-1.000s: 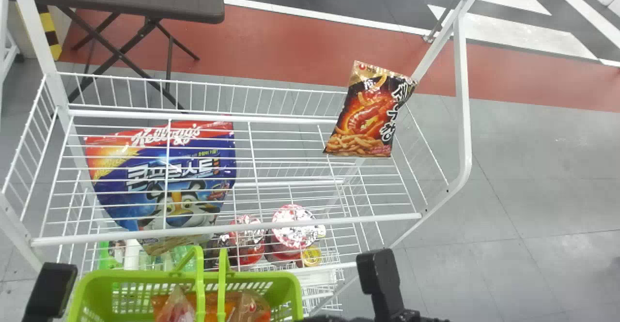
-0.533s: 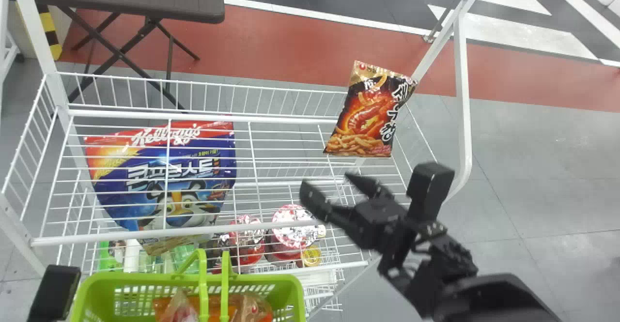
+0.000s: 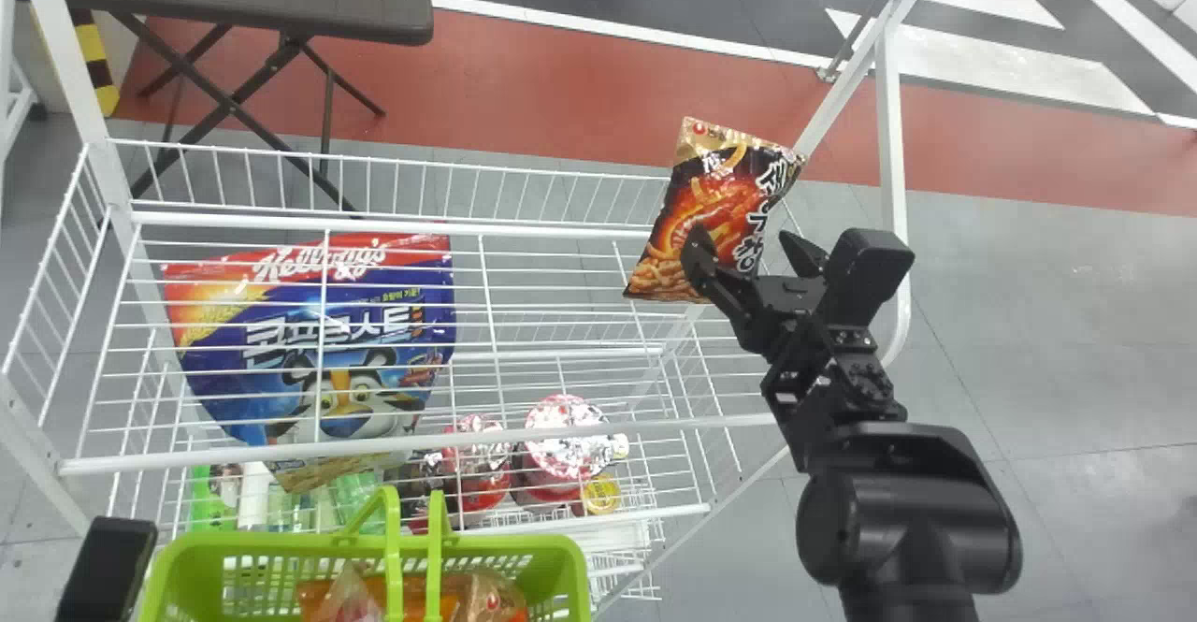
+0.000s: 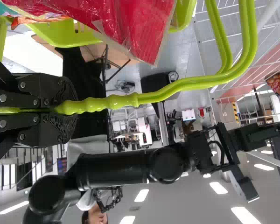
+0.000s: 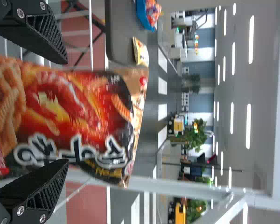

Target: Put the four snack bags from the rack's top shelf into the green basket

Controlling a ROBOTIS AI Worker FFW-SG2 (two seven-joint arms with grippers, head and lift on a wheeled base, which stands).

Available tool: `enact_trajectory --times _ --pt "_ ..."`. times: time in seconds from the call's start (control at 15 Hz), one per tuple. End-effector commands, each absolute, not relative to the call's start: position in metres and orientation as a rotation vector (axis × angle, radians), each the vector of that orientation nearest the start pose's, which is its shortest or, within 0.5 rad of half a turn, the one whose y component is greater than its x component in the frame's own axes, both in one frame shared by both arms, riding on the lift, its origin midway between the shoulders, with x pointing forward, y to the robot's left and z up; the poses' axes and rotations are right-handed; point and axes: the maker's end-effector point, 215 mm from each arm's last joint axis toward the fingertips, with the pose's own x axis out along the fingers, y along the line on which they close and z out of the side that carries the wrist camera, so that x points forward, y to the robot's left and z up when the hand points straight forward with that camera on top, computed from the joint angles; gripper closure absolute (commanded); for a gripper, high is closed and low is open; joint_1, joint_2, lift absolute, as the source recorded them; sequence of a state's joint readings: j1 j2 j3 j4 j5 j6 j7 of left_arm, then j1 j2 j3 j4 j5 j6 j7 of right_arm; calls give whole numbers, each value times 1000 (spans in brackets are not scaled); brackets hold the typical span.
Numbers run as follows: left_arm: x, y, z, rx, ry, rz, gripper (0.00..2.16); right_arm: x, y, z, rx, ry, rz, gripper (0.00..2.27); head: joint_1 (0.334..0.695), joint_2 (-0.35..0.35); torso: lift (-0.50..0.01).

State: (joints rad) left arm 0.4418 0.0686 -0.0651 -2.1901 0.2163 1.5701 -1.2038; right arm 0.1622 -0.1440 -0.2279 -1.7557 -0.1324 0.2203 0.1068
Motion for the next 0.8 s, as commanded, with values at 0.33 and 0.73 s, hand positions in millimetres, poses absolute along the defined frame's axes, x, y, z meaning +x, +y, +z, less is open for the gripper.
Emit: enact_trajectory --times 0.33,0.73 --pt "159 -8 -411 -909 1219 -1217 2145 549 -373 -399 16 271 -1 2047 695 -350 0" --pt "158 -6 -412 -904 1219 -1204 2145 511 -353 -363 23 207 68 2132 695 -350 0"
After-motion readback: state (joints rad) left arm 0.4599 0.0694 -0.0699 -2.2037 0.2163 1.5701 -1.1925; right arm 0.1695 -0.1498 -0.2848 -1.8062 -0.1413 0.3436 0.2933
